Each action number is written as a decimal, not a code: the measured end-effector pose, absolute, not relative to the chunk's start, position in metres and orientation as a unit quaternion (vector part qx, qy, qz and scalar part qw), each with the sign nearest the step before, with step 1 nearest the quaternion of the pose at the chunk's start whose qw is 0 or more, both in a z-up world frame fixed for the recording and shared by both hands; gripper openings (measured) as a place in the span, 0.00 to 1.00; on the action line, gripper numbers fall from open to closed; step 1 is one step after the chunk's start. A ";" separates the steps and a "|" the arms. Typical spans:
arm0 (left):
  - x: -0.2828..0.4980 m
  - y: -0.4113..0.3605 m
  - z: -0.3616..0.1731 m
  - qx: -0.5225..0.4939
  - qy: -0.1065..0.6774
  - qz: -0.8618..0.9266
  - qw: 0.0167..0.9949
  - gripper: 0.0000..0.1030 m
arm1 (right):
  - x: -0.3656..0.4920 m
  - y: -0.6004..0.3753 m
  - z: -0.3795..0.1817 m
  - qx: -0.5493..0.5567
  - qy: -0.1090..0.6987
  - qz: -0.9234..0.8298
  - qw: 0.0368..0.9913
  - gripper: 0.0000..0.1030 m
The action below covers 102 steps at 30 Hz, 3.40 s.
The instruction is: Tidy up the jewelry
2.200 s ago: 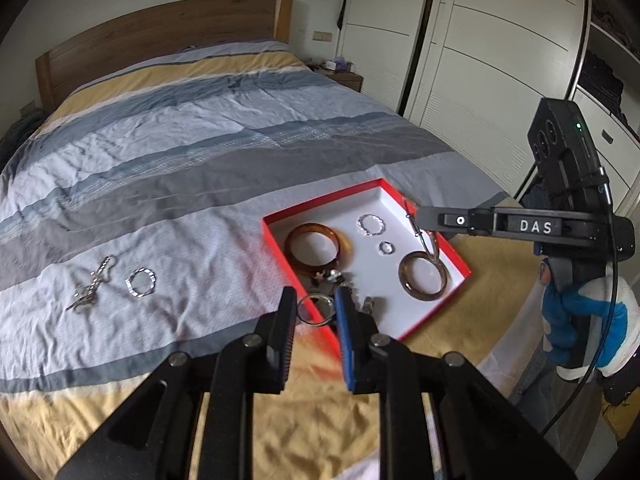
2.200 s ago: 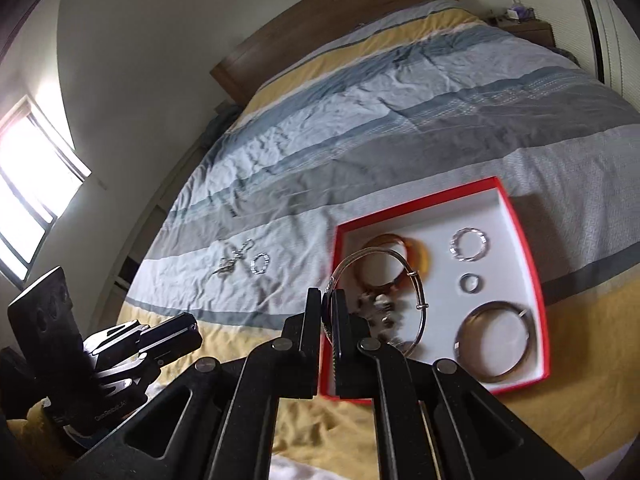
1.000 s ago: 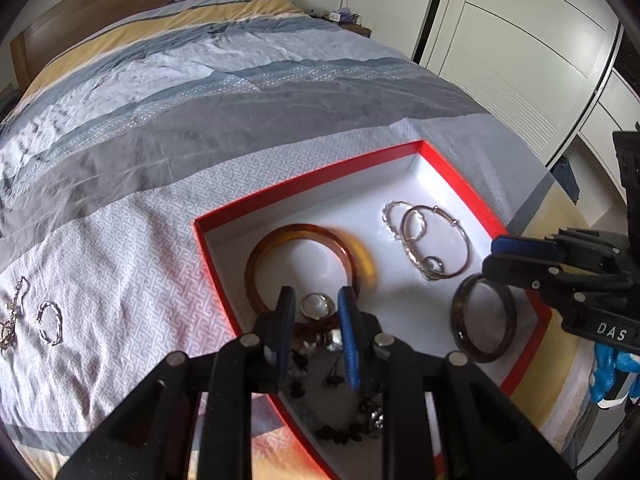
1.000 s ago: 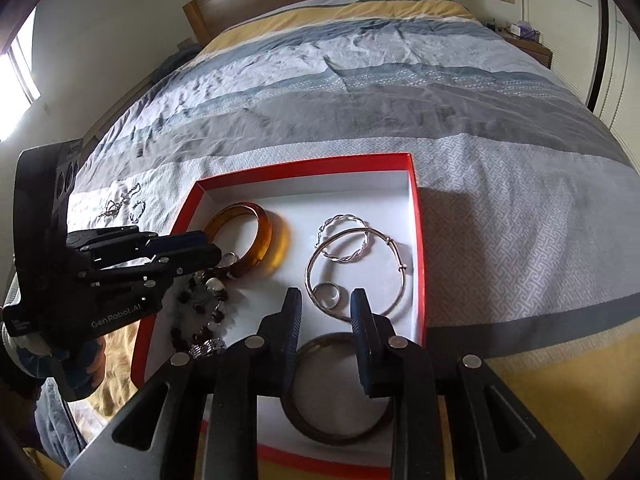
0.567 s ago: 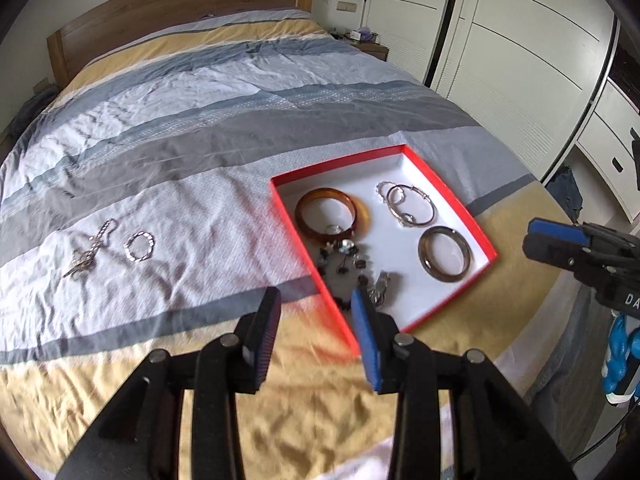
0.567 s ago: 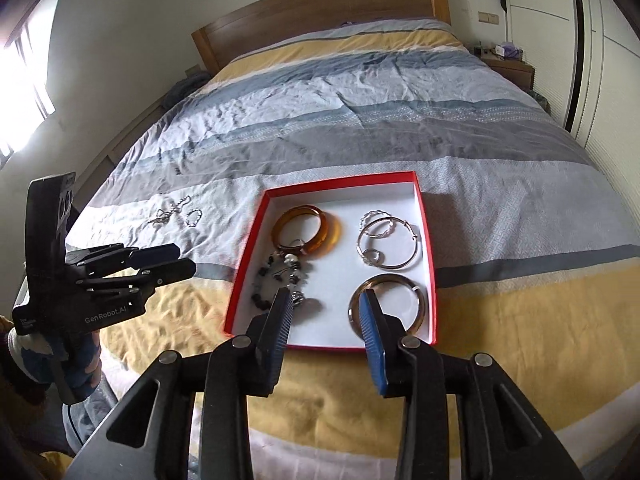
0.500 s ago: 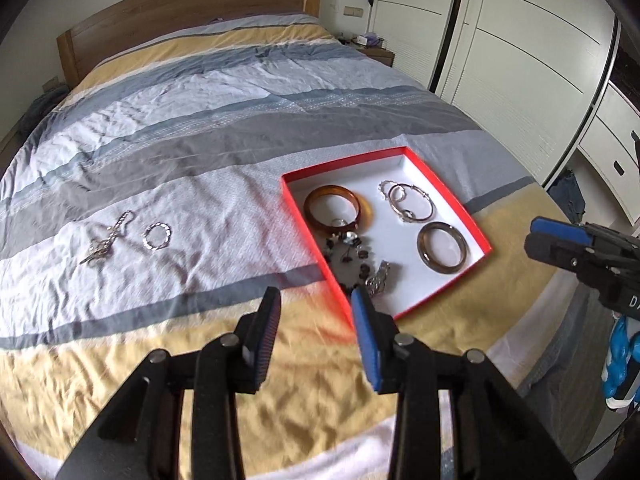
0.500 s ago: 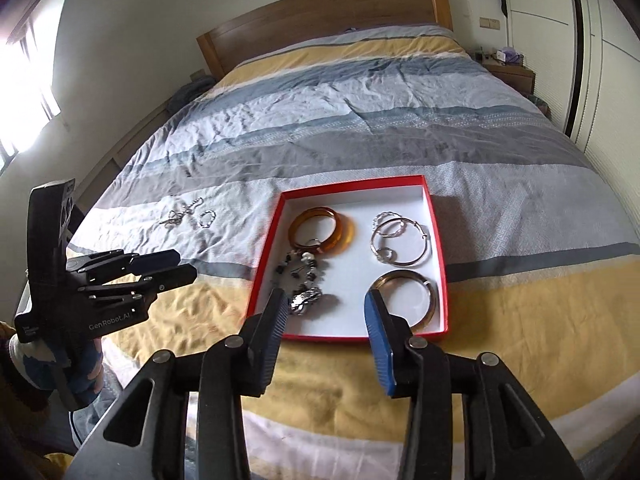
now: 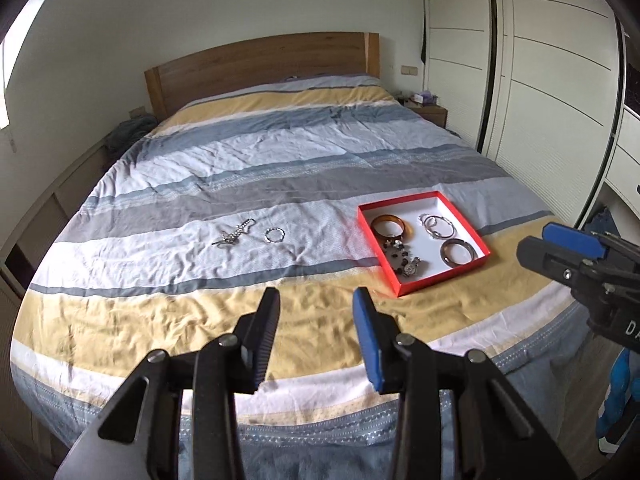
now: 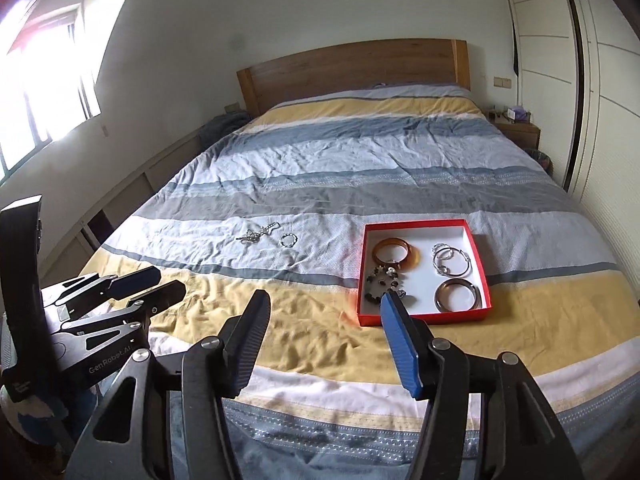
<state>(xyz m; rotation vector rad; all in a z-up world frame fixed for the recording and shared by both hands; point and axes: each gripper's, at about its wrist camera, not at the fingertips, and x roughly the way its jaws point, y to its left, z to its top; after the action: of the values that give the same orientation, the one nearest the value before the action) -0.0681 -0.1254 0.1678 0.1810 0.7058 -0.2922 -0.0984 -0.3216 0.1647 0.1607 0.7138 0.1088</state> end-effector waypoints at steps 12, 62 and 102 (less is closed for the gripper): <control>-0.142 -0.080 0.204 0.066 0.275 -0.119 0.952 0.43 | -0.157 -0.258 0.195 0.046 0.304 0.051 0.950 0.67; -0.091 -0.036 0.152 0.030 0.328 -0.044 0.943 0.51 | -0.124 -0.237 0.156 -0.018 0.339 -0.021 0.941 0.93; 0.066 0.021 0.035 -0.008 0.441 0.030 0.897 0.51 | 0.039 -0.205 0.060 -0.105 0.426 0.032 0.898 0.92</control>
<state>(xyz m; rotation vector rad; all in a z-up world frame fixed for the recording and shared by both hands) 0.0657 0.0208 0.0351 -0.0169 0.9132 0.0619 0.0389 -0.2046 0.0597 -0.2173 0.8812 0.0663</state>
